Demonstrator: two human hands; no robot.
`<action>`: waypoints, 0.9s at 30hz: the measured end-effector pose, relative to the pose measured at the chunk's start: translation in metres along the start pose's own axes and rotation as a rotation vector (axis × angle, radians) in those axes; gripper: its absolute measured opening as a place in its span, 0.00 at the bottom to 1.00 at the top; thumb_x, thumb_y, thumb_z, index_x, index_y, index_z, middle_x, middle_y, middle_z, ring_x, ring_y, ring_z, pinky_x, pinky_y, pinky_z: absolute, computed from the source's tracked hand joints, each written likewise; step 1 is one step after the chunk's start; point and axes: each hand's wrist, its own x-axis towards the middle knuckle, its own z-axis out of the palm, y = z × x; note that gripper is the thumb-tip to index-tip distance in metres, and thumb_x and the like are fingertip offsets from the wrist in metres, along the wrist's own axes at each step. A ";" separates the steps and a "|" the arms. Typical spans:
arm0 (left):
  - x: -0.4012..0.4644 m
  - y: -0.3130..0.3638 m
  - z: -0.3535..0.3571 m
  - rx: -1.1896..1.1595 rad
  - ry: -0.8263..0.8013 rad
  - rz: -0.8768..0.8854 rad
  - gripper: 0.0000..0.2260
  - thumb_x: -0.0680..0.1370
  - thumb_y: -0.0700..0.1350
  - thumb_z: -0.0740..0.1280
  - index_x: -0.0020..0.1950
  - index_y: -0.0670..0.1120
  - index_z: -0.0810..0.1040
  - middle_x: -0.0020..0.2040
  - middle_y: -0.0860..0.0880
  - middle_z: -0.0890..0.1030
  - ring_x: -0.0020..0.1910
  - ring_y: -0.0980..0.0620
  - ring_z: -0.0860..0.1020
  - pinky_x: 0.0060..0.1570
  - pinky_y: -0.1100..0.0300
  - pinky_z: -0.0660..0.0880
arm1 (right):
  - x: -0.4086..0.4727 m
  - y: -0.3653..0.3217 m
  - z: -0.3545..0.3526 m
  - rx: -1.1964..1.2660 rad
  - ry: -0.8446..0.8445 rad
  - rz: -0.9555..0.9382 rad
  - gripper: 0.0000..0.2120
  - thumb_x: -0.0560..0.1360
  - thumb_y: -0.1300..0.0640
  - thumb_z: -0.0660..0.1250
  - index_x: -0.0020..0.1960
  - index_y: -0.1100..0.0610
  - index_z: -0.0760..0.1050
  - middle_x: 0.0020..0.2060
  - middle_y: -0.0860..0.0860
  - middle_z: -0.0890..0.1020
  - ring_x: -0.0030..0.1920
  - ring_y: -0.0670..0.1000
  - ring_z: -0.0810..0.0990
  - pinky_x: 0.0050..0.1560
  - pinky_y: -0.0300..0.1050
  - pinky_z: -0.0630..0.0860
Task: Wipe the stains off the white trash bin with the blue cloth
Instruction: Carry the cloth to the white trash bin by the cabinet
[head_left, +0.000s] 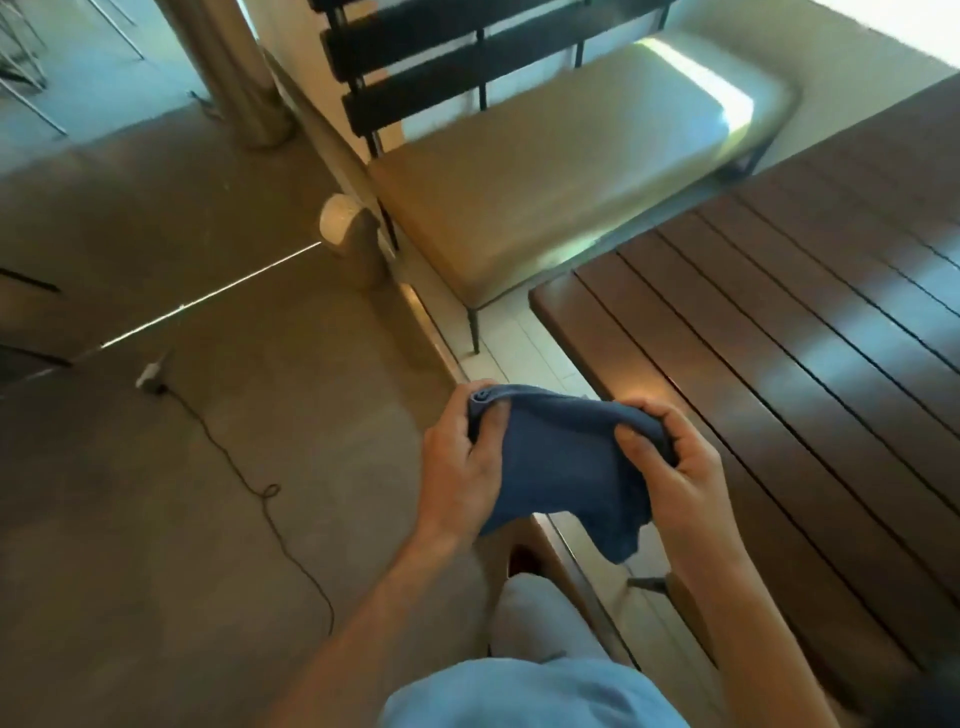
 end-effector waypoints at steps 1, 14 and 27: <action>0.009 -0.002 -0.010 -0.006 0.015 -0.011 0.09 0.84 0.53 0.61 0.61 0.55 0.76 0.51 0.60 0.80 0.53 0.62 0.78 0.46 0.69 0.76 | 0.012 -0.001 0.012 -0.001 -0.028 0.005 0.10 0.79 0.61 0.64 0.59 0.54 0.77 0.51 0.46 0.83 0.55 0.46 0.82 0.51 0.36 0.79; 0.203 -0.043 -0.139 0.012 0.308 -0.144 0.06 0.85 0.48 0.62 0.56 0.55 0.78 0.49 0.61 0.81 0.50 0.60 0.79 0.47 0.67 0.74 | 0.230 -0.015 0.196 -0.061 -0.267 0.037 0.10 0.81 0.60 0.64 0.56 0.46 0.77 0.49 0.39 0.82 0.54 0.42 0.80 0.49 0.37 0.79; 0.381 -0.082 -0.272 -0.056 0.508 -0.238 0.06 0.85 0.46 0.63 0.54 0.52 0.80 0.46 0.59 0.82 0.48 0.62 0.79 0.48 0.70 0.73 | 0.402 -0.045 0.381 -0.200 -0.441 0.017 0.11 0.81 0.62 0.64 0.56 0.47 0.77 0.47 0.35 0.82 0.53 0.38 0.80 0.53 0.34 0.79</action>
